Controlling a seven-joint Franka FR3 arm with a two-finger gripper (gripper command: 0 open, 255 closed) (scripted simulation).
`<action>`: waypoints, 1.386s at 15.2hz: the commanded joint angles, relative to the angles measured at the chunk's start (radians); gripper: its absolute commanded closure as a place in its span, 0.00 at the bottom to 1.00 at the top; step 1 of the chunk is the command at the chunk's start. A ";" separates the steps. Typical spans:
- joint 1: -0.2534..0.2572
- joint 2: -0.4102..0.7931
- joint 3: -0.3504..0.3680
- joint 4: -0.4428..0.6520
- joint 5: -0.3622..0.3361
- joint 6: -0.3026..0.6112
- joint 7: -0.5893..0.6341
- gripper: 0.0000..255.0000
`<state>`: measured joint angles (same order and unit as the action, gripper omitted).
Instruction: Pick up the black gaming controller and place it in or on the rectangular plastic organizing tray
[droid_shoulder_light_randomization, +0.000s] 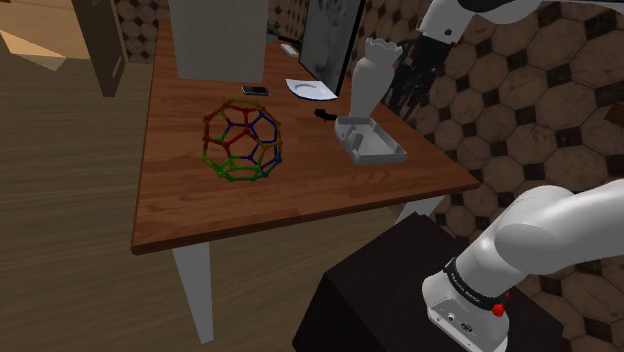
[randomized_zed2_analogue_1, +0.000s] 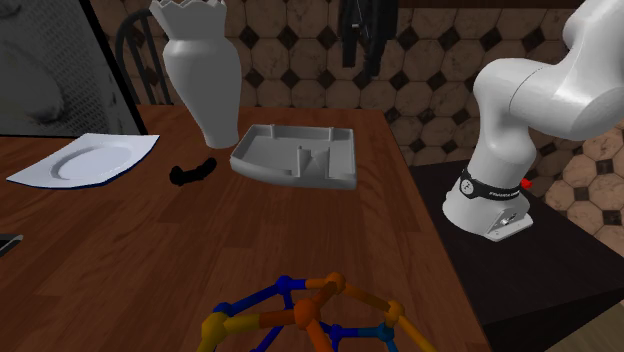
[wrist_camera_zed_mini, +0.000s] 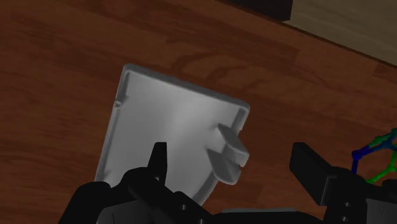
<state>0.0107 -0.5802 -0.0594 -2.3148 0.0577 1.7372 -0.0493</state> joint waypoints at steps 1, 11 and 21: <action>-0.002 0.070 -0.016 0.026 -0.006 0.045 -0.028 0.00; -0.004 0.448 -0.074 0.262 0.012 0.189 -0.149 0.00; -0.034 0.846 -0.093 0.642 0.069 0.208 -0.255 0.00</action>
<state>-0.0210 0.2188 -0.1536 -1.7166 0.1202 1.9463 -0.2978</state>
